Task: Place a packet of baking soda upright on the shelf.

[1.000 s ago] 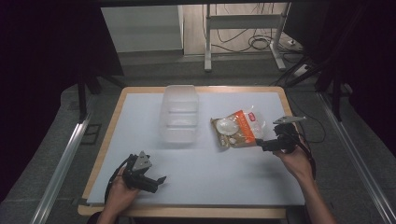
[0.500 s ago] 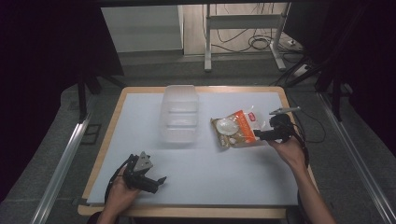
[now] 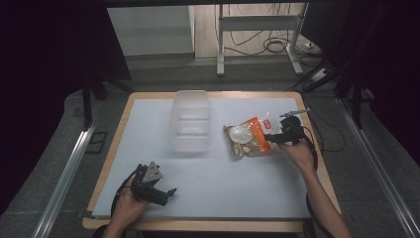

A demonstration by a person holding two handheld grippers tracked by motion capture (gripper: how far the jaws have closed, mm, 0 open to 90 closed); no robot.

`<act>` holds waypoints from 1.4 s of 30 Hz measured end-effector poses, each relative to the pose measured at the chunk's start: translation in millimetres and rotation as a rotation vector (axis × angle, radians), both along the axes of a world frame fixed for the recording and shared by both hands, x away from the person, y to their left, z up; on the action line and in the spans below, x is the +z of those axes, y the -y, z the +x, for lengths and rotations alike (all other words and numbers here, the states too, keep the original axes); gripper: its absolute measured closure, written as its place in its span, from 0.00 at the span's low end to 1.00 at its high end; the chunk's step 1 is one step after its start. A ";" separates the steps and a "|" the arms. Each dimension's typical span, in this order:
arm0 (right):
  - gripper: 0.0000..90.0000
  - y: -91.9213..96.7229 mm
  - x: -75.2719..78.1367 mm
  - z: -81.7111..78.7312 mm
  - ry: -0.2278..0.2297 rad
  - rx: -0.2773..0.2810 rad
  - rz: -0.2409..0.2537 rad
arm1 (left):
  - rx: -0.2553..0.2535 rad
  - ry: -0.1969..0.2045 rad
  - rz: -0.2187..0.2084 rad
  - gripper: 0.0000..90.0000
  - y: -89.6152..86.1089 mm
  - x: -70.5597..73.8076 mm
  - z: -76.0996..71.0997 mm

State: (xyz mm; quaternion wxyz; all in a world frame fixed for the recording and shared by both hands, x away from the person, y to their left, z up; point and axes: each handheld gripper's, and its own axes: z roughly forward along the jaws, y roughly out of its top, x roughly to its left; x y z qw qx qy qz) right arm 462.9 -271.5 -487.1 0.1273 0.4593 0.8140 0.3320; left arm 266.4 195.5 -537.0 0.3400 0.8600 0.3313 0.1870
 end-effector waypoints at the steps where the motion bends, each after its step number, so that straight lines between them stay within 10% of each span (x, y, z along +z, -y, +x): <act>1: 0.28 -1.0 -1.0 0.8 -0.002 0.004 0.000 | 0.000 0.000 0.001 0.00 0.1 -0.1 0.0; 10: 0.40 -7.2 -0.3 2.7 -0.005 0.069 0.088 | -0.001 0.000 0.006 0.00 0.8 -0.4 0.0; 20: 0.55 -23.7 -0.2 1.2 0.000 0.129 0.080 | -0.003 0.001 0.007 0.00 1.0 -0.5 0.0; 29: 0.98 -32.5 2.9 -1.5 0.046 0.093 0.005 | -0.004 0.002 0.009 0.00 1.1 -0.4 -0.3; 42: 0.98 -40.3 32.5 -9.2 0.082 0.135 0.123 | -0.003 0.004 0.006 0.00 0.9 0.0 -0.3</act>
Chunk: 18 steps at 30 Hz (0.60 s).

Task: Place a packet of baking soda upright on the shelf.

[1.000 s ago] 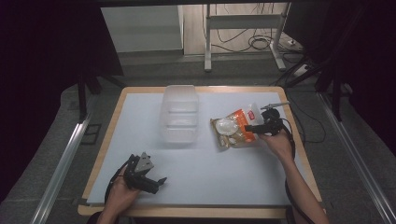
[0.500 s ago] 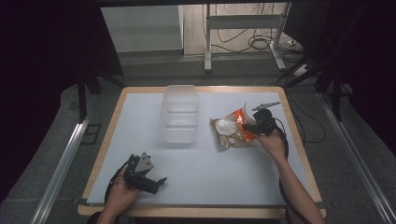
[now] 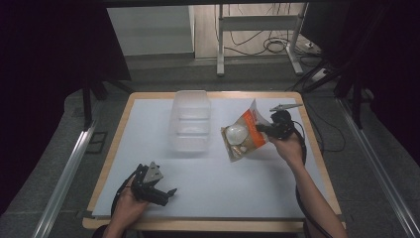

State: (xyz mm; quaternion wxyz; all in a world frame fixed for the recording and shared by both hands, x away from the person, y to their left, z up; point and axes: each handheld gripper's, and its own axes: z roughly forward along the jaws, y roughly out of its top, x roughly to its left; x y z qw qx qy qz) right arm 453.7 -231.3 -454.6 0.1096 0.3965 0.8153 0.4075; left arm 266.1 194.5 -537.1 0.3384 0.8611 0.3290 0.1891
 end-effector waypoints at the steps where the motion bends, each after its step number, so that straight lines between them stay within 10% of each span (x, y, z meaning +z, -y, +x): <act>1: 0.98 -2.6 2.9 -0.6 0.004 0.012 0.006 | 0.000 0.000 -0.001 0.00 -0.1 0.1 -0.1; 18: 0.98 -42.0 35.3 -6.5 0.038 0.107 -0.035 | -0.002 0.000 -0.001 0.00 -0.1 0.2 -0.2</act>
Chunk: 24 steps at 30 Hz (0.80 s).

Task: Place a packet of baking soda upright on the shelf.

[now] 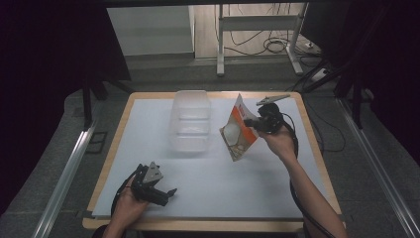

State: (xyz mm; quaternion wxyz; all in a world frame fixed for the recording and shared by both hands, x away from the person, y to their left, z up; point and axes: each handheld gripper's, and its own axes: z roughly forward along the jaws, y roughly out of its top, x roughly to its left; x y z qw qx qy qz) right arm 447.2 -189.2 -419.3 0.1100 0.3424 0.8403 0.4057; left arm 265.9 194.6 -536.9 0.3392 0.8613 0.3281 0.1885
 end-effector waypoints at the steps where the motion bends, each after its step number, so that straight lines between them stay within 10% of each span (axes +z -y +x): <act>1: 0.98 -1.4 1.5 0.1 0.001 0.004 -0.003 | 0.000 0.000 0.000 0.00 0.0 0.0 0.0; 24: 0.99 -18.3 46.7 6.0 0.074 0.052 -0.067 | -0.001 0.000 -0.001 0.00 -0.3 0.0 0.3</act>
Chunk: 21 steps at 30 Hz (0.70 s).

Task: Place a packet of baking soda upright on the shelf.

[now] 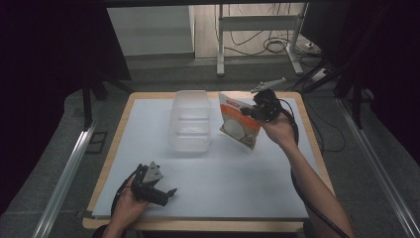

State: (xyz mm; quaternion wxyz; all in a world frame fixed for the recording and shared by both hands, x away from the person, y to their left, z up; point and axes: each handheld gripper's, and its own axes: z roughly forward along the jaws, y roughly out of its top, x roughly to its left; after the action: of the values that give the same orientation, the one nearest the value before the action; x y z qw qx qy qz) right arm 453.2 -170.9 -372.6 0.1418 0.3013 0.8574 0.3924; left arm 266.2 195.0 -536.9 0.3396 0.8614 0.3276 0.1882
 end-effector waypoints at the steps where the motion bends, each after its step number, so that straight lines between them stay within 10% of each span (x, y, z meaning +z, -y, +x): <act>1: 0.99 -0.7 2.7 0.5 0.004 0.002 -0.001 | 0.000 0.000 0.000 0.00 0.0 0.0 0.0; 21: 0.99 -24.1 43.0 25.6 0.036 0.025 0.003 | -0.006 -0.001 -0.065 0.00 -5.2 3.6 -0.2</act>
State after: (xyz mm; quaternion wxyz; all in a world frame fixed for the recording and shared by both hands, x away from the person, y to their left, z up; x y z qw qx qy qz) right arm 478.7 -146.8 -329.6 0.1518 0.2838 0.8578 0.4009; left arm 266.0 200.2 -533.3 0.3677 0.8509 0.3313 0.1761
